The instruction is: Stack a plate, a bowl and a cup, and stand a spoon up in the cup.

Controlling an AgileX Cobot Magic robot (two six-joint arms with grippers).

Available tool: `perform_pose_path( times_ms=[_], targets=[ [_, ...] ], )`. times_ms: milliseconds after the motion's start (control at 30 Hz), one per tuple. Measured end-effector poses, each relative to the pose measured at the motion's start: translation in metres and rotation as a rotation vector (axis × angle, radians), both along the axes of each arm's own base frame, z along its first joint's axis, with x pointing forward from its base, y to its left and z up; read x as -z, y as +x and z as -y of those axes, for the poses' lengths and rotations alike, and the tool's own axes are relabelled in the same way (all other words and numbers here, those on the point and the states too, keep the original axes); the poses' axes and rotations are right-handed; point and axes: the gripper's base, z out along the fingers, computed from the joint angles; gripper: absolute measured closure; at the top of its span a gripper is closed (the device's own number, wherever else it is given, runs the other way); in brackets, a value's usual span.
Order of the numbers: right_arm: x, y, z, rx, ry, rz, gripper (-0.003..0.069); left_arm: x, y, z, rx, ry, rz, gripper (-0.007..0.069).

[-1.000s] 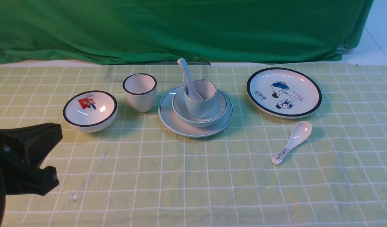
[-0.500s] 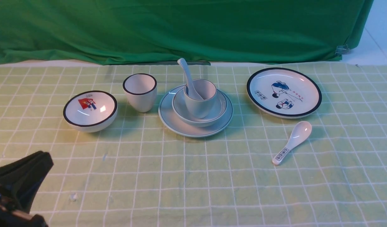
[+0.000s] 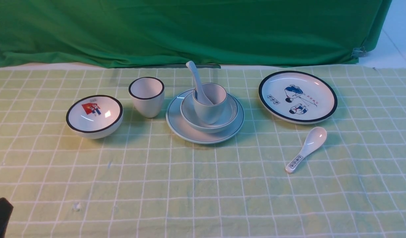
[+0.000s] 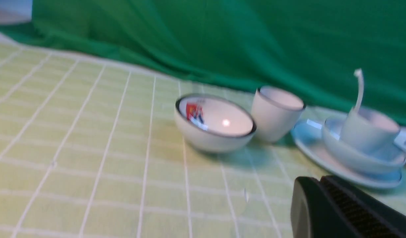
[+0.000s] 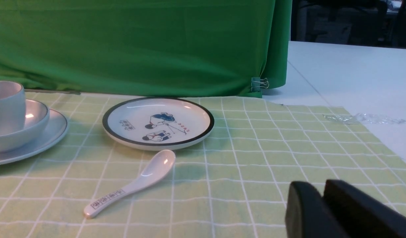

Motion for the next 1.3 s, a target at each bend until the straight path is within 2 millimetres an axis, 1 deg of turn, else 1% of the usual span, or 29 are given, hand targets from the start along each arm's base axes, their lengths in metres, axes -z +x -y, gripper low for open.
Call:
perform_pose_path(
  times_ms=[67,167,700,1300],
  targets=[
    [0.0,0.0,0.0,0.0,0.0,0.0,0.0524,0.0042,-0.0004,0.0003,0.004,0.0,-0.046,0.0608],
    [0.0,0.0,0.0,0.0,0.0,0.0,0.0517,0.006,-0.0007,0.0005,0.005,0.0,-0.066,0.0608],
    [0.0,0.0,0.0,0.0,0.0,0.0,0.0496,0.0078,-0.001,0.001,0.019,0.065,-0.085,0.0608],
    [0.0,0.0,0.0,0.0,0.0,0.0,0.0495,0.0078,-0.001,0.0011,0.02,0.065,-0.085,0.0608]
  ],
)
